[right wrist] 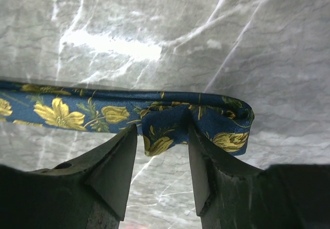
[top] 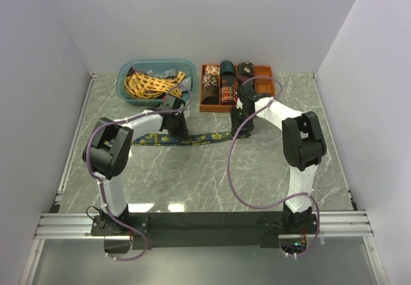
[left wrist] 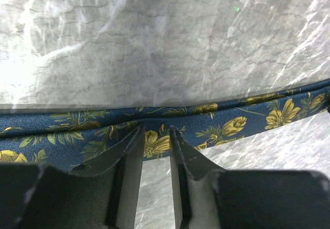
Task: Roll the ties
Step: Roll the tie
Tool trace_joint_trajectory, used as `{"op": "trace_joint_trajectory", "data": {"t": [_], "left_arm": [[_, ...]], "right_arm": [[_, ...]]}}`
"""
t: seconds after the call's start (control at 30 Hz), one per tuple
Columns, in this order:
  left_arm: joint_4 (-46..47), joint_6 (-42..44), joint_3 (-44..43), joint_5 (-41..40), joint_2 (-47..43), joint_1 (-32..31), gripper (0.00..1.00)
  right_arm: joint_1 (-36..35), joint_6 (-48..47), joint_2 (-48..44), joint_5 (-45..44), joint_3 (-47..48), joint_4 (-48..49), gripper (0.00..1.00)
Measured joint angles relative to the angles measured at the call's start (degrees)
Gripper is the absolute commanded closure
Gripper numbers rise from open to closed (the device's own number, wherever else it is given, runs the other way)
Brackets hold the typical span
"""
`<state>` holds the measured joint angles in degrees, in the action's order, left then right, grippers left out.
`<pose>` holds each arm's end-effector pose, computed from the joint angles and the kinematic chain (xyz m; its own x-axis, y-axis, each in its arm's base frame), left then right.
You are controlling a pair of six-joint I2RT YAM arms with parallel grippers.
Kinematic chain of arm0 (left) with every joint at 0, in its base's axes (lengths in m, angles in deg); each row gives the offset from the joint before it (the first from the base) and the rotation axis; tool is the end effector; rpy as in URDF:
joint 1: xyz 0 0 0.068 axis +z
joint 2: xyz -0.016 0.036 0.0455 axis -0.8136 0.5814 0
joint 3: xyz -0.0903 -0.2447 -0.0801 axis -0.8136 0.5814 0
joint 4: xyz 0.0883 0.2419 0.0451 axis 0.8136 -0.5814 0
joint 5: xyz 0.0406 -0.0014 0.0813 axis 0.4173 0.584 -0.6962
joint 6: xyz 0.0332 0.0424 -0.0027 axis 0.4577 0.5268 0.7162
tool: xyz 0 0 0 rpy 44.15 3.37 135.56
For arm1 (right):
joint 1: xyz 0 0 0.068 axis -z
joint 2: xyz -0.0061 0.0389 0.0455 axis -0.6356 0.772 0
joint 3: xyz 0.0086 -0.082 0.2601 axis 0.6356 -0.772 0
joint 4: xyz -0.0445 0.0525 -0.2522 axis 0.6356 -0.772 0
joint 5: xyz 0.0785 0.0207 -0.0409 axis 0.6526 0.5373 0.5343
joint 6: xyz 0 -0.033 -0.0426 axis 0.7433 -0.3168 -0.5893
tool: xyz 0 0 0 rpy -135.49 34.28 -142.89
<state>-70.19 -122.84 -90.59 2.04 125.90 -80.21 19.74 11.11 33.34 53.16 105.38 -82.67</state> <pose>0.3466 -0.1711 0.1632 -0.8990 -0.2990 -0.3201 -0.1575 0.9025 -0.4009 0.3796 0.1410 0.1756 -0.9403 -0.0839 -0.3298 -0.1579 0.9661 0.2042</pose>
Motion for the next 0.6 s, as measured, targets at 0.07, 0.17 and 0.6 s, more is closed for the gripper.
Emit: {"op": "trace_joint_trajectory", "data": {"t": [0.07, 0.17, 0.6], "left_arm": [[-0.2, 0.0, 0.0, -0.3, 0.0, 0.0, 0.66], [-0.8, 0.0, -0.3, -0.7, 0.0, 0.0, 0.66], [-1.8, 0.2, -0.7, -1.4, 0.0, 0.0, 0.66]], "right_arm": [[0.3, 0.6, -0.5, 1.1, -0.8, 0.5, 0.47], [0.8, 1.6, -1.2, 2.7, -1.3, 1.1, 0.46], [4.2, 4.9, -5.4, 7.7, -5.1, 5.7, 0.63]]}}
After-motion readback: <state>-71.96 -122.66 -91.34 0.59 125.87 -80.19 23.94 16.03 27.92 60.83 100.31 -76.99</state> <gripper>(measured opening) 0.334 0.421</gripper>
